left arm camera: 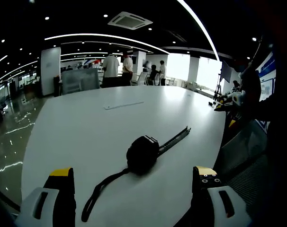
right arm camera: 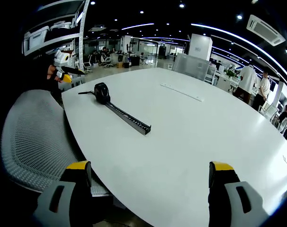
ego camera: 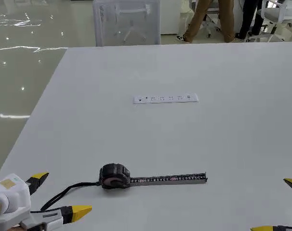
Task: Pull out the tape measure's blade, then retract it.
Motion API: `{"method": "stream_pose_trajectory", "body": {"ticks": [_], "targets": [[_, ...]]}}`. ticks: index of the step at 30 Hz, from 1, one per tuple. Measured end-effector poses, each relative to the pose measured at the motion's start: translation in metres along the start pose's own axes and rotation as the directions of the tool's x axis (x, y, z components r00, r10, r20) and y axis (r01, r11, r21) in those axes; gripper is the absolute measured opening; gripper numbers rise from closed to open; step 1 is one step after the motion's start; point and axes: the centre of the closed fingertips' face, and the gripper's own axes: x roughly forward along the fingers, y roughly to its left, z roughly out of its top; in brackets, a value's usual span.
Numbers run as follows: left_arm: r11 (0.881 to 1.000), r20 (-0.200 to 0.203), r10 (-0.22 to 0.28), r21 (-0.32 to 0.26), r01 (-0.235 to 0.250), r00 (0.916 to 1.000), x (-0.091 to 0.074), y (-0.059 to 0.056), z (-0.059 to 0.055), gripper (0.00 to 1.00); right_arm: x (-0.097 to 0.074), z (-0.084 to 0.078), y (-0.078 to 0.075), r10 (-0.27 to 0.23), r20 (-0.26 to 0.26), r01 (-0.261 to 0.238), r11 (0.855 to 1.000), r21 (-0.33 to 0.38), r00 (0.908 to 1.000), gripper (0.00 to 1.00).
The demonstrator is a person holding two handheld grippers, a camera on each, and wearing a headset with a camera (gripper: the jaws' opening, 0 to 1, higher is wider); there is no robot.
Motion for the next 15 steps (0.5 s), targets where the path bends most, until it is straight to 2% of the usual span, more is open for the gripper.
{"method": "stream_pose_trajectory", "body": {"ticks": [3,7,9,12,15], "targets": [[1.000,-0.002,0.012,-0.021,-0.013,0.9999,0.005,-0.003,0.007,1.00,0.002,0.002,-0.001,0.005,0.001,-0.005,1.000,-0.014,1.0000,0.98],[1.000,0.002,0.005,-0.012,-0.005,1.0000,0.013,-0.018,0.020,1.00,0.004,0.007,-0.002,0.015,-0.009,-0.016,0.999,-0.030,0.9998,0.99],[1.000,-0.001,0.002,-0.011,-0.002,1.0000,0.018,-0.024,0.024,1.00,0.006,0.006,-0.003,0.020,-0.029,-0.021,0.999,-0.034,0.9994,0.99],[0.999,-0.030,0.022,-0.023,-0.023,0.9993,0.026,-0.027,0.023,1.00,0.009,0.009,-0.005,0.032,-0.030,-0.033,0.998,-0.047,0.9990,1.00],[0.998,-0.041,0.032,-0.048,-0.034,0.9987,0.034,-0.030,0.022,1.00,0.012,0.015,-0.004,0.052,-0.039,-0.055,0.997,-0.060,0.9979,1.00]]}}
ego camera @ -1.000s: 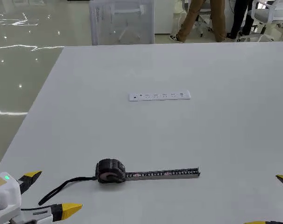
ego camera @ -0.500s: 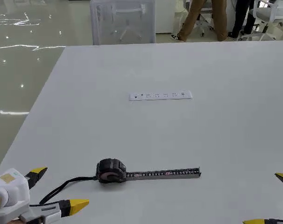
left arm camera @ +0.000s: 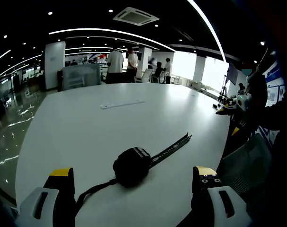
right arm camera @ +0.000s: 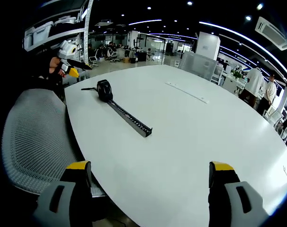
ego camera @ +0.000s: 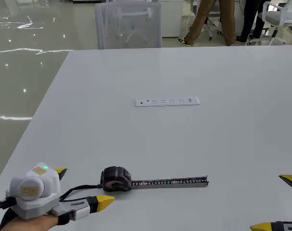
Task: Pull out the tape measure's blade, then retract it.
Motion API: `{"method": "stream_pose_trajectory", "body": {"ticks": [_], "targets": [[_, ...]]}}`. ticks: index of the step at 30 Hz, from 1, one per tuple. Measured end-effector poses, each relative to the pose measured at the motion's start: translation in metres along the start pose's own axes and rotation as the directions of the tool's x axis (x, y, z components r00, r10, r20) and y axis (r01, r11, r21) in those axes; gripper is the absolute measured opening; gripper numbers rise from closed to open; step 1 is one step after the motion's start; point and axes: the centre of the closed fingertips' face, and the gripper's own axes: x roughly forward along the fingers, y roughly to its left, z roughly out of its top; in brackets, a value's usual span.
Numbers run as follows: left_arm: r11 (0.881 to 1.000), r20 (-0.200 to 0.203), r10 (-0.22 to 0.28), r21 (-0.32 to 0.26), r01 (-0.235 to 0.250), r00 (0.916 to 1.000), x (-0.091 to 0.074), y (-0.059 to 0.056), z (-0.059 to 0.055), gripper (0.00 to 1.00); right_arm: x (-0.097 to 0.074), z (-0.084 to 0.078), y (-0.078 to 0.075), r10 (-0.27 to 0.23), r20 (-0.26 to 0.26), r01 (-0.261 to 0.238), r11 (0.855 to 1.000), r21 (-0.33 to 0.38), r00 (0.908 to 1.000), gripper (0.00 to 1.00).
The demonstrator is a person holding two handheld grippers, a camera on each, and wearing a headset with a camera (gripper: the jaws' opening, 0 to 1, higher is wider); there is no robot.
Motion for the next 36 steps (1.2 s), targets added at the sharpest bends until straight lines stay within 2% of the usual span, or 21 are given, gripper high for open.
{"method": "stream_pose_trajectory", "body": {"ticks": [5,8,10,13,16,18,20,21,23,25,27,29,30,32,33,36], "targets": [[0.999,0.001,0.014,-0.039,-0.014,0.9999,0.012,-0.008,0.001,1.00,0.009,0.007,-0.001,0.051,-0.019,-0.052,0.998,-0.037,0.9985,1.00],[0.997,0.002,0.052,-0.063,-0.052,0.9987,0.019,-0.007,0.000,1.00,0.015,0.012,-0.001,0.068,-0.032,-0.070,0.996,-0.063,0.9972,1.00],[0.994,0.001,0.080,-0.078,-0.079,0.9968,0.024,-0.006,-0.003,1.00,0.020,0.013,-0.008,0.085,-0.042,-0.089,0.992,-0.086,0.9954,1.00],[0.992,0.010,0.111,-0.055,-0.111,0.9937,0.034,-0.006,-0.007,1.00,0.028,0.014,-0.010,0.104,-0.061,-0.111,0.987,-0.113,0.9927,0.99],[0.988,-0.011,0.139,-0.061,-0.139,0.9903,0.045,-0.005,-0.014,1.00,0.037,0.013,-0.010,0.126,-0.096,-0.140,0.979,-0.146,0.9874,0.99],[0.988,-0.009,0.133,-0.080,-0.134,0.9910,0.050,-0.009,-0.014,1.00,0.044,0.010,-0.012,0.141,-0.115,-0.159,0.974,-0.161,0.9832,0.98],[0.986,0.011,0.139,-0.091,-0.137,0.9903,0.057,-0.010,-0.012,1.00,0.051,0.008,-0.012,0.161,-0.135,-0.184,0.967,-0.177,0.9776,0.97],[0.984,0.030,0.160,-0.082,-0.157,0.9867,0.061,-0.009,-0.010,1.00,0.055,0.008,-0.011,0.169,-0.143,-0.193,0.965,-0.179,0.9752,0.97],[0.981,0.041,0.181,-0.082,-0.177,0.9827,0.066,-0.008,-0.011,1.00,0.061,0.008,-0.012,0.180,-0.156,-0.208,0.961,-0.183,0.9712,0.96],[0.974,0.040,0.205,-0.110,-0.199,0.9780,0.072,-0.005,-0.015,1.00,0.069,0.008,-0.014,0.192,-0.170,-0.224,0.955,-0.193,0.9666,0.95],[0.972,0.073,0.209,-0.128,-0.199,0.9752,0.076,-0.007,-0.015,1.00,0.076,0.009,-0.015,0.204,-0.179,-0.239,0.949,-0.204,0.9625,0.93],[0.969,0.071,0.227,-0.122,-0.217,0.9713,0.079,-0.006,-0.021,1.00,0.082,0.010,-0.016,0.215,-0.190,-0.254,0.944,-0.212,0.9580,0.90],[0.967,0.050,0.240,-0.098,-0.234,0.9696,0.080,-0.003,-0.024,1.00,0.085,0.010,-0.017,0.220,-0.196,-0.261,0.941,-0.214,0.9556,0.90],[0.965,0.064,0.254,-0.082,-0.248,0.9652,0.083,0.000,-0.023,1.00,0.093,0.010,-0.018,0.233,-0.210,-0.279,0.933,-0.228,0.9497,0.88],[0.964,0.071,0.259,-0.082,-0.253,0.9634,0.083,0.002,-0.023,1.00,0.096,0.010,-0.018,0.237,-0.212,-0.285,0.929,-0.236,0.9480,0.86],[0.960,0.062,0.264,-0.114,-0.256,0.9625,0.089,0.005,-0.029,1.00,0.106,0.012,-0.018,0.253,-0.231,-0.308,0.919,-0.246,0.9395,0.84]]}}
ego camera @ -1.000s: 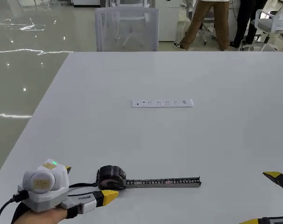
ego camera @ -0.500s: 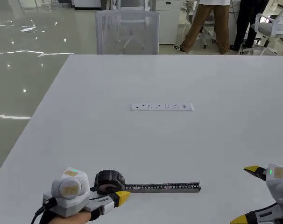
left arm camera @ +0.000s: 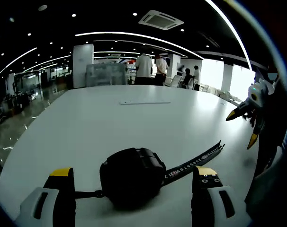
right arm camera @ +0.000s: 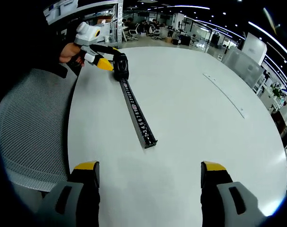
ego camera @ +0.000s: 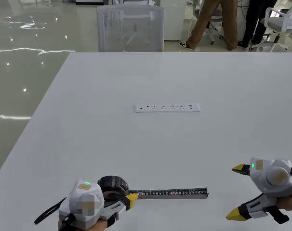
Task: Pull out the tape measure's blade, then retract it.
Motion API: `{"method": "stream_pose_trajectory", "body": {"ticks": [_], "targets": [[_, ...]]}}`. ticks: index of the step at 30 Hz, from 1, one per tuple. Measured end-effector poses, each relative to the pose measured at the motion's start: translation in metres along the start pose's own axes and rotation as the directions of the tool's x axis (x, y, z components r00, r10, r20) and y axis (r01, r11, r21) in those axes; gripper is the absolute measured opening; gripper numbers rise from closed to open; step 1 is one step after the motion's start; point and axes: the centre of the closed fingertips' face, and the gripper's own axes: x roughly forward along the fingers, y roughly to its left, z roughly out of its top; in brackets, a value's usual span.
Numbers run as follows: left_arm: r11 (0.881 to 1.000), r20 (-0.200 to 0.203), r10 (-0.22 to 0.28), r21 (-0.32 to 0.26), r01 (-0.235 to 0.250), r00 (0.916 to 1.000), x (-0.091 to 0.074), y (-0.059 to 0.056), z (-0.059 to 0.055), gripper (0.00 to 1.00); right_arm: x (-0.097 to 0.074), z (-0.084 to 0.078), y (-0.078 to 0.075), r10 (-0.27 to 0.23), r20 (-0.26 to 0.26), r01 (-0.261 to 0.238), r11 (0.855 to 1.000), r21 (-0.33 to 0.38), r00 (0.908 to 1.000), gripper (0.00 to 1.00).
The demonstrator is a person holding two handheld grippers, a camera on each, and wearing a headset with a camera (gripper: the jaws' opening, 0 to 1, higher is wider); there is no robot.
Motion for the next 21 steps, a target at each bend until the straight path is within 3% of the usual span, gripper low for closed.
{"method": "stream_pose_trajectory", "body": {"ticks": [2,3,6,9,12,21], "targets": [[1.000,-0.014,0.003,-0.029,-0.003,0.9999,0.003,0.000,-0.005,1.00,0.005,0.005,-0.002,0.010,-0.005,-0.010,1.000,-0.017,0.9999,0.83],[0.999,-0.003,0.001,-0.040,-0.001,1.0000,0.003,-0.001,-0.003,1.00,0.009,0.006,-0.005,0.017,-0.006,-0.017,0.999,-0.027,0.9998,0.82],[1.000,0.012,0.008,-0.023,-0.008,0.9999,0.005,0.000,-0.002,1.00,0.017,0.013,-0.008,0.036,-0.012,-0.037,0.998,-0.051,0.9993,0.79],[0.998,0.006,-0.005,-0.057,0.005,1.0000,0.007,-0.002,-0.006,1.00,0.026,0.017,-0.009,0.064,-0.029,-0.066,0.994,-0.086,0.9976,0.75],[0.999,0.005,0.001,-0.051,0.000,1.0000,0.007,-0.001,-0.006,1.00,0.034,0.020,-0.010,0.089,-0.043,-0.094,0.988,-0.121,0.9951,0.70],[0.999,0.014,0.001,-0.050,0.000,0.9999,0.007,0.000,-0.005,1.00,0.056,0.019,-0.004,0.164,-0.108,-0.181,0.969,-0.170,0.9805,0.53]]}}
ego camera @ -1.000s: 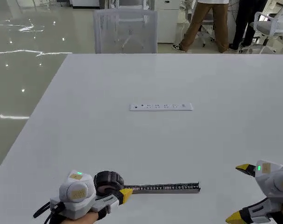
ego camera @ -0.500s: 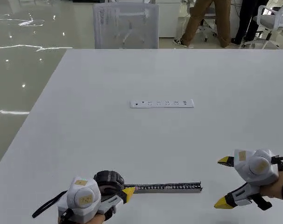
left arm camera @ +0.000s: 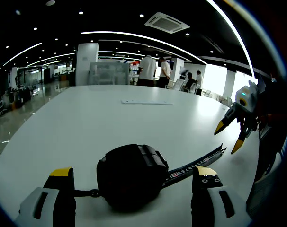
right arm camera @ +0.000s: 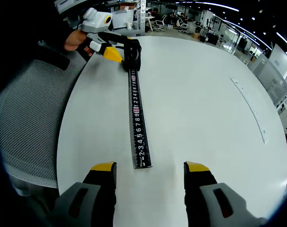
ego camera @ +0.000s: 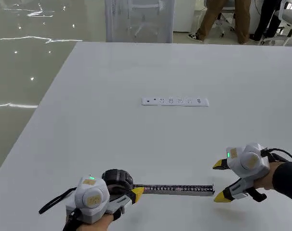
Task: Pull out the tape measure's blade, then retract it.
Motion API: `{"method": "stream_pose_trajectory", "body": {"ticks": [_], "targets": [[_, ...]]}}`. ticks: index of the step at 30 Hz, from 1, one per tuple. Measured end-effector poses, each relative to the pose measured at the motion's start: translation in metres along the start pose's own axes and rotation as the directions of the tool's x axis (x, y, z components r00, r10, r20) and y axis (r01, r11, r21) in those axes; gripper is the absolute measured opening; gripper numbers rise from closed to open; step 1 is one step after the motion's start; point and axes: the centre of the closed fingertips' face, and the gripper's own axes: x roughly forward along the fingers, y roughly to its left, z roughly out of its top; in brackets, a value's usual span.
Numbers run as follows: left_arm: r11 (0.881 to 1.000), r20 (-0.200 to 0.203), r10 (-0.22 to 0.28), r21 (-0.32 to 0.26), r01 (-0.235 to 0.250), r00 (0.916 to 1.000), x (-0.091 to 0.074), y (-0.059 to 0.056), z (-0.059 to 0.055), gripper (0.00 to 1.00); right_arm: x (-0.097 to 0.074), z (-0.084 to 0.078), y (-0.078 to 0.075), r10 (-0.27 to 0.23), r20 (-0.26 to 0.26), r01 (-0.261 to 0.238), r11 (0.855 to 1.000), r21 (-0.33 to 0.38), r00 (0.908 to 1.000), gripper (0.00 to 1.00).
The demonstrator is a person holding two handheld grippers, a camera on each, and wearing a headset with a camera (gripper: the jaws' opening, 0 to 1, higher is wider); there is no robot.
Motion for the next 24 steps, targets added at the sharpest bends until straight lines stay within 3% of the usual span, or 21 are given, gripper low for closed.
{"method": "stream_pose_trajectory", "body": {"ticks": [11,19,24], "targets": [[1.000,0.004,-0.003,0.007,0.003,1.0000,0.000,0.000,0.001,1.00,0.012,-0.006,0.011,0.063,-0.080,-0.070,0.993,-0.091,0.9948,0.30],[1.000,0.003,-0.001,0.003,0.001,1.0000,0.001,0.001,0.000,1.00,0.016,-0.006,0.012,0.079,-0.088,-0.084,0.995,-0.058,0.9930,0.20],[1.000,0.001,-0.003,-0.001,0.003,1.0000,0.001,0.000,0.000,1.00,0.018,-0.008,0.011,0.080,-0.117,-0.089,0.993,-0.074,0.9898,0.14]]}}
